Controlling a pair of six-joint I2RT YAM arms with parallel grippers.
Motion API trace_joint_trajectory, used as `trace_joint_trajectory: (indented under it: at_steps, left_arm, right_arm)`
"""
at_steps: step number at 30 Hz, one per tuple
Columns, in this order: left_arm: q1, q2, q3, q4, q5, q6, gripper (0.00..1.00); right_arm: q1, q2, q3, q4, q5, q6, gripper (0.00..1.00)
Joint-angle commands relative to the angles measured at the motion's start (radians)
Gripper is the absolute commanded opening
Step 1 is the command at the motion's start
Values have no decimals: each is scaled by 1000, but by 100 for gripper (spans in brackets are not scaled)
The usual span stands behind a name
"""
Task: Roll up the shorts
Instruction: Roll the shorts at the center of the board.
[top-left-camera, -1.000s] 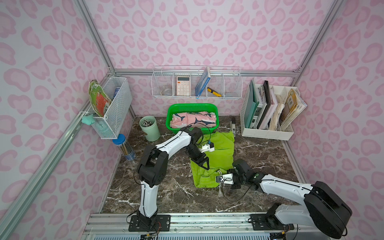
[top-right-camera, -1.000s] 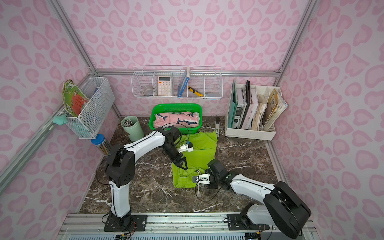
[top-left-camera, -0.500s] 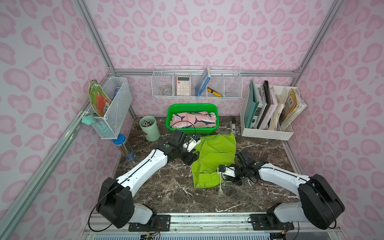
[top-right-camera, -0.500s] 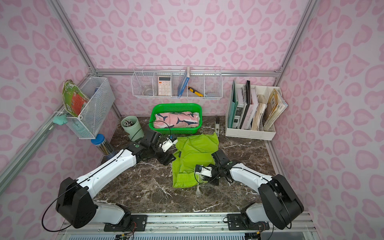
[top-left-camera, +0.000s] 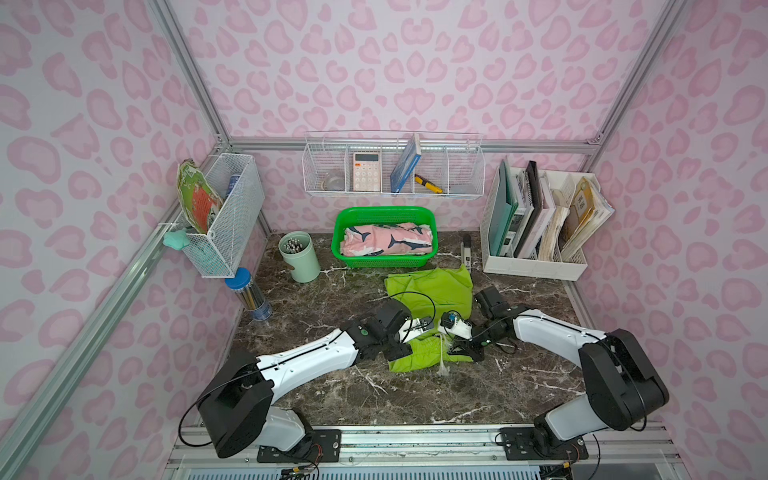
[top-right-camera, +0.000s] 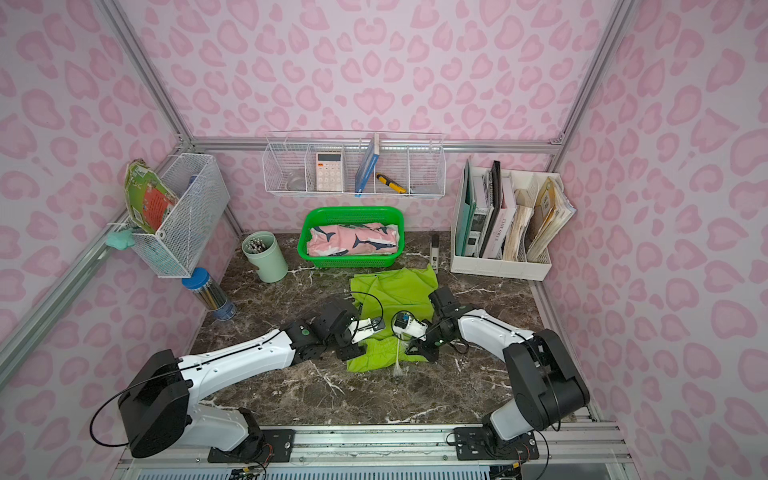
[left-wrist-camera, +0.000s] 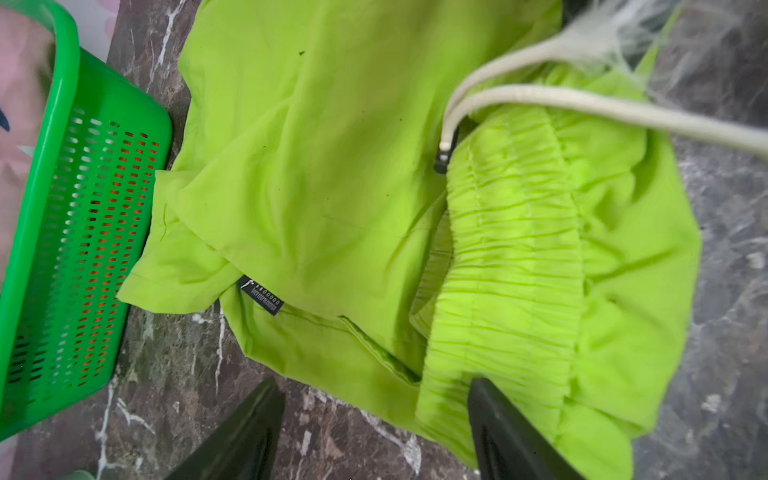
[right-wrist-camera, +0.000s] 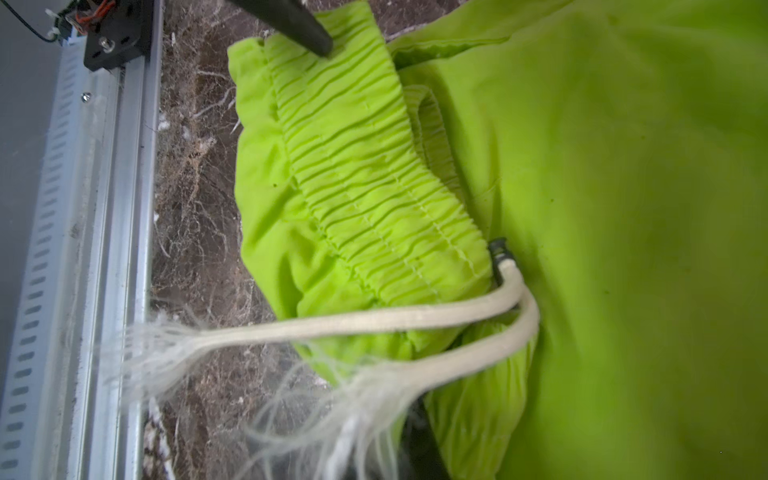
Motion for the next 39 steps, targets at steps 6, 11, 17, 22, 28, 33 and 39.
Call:
trace_joint_trajectory:
  at_steps: [6, 11, 17, 22, 28, 33, 39]
  left_arm:
    - [-33, 24, -57, 134, -73, 64, 76]
    - [-46, 117, -59, 202, -94, 76, 75]
    - [-49, 219, -47, 301, -131, 99, 75]
    - [-49, 265, -42, 322, -130, 103, 74]
    - [-48, 215, -42, 296, -119, 71, 74]
    - [-33, 78, -49, 215, -124, 31, 74]
    - [-37, -67, -40, 100, -11, -61, 75]
  right_arm:
    - [-30, 36, 11, -33, -66, -16, 0]
    - [-52, 27, 15, -31, -86, -11, 0]
    - [-67, 20, 21, -35, -101, -13, 0]
    - [-75, 11, 5, -20, -129, -16, 0]
    - [-91, 38, 19, -13, -116, 18, 0]
    - [-91, 55, 20, -11, -113, 29, 0]
    - [-91, 63, 20, 5, -86, 60, 0]
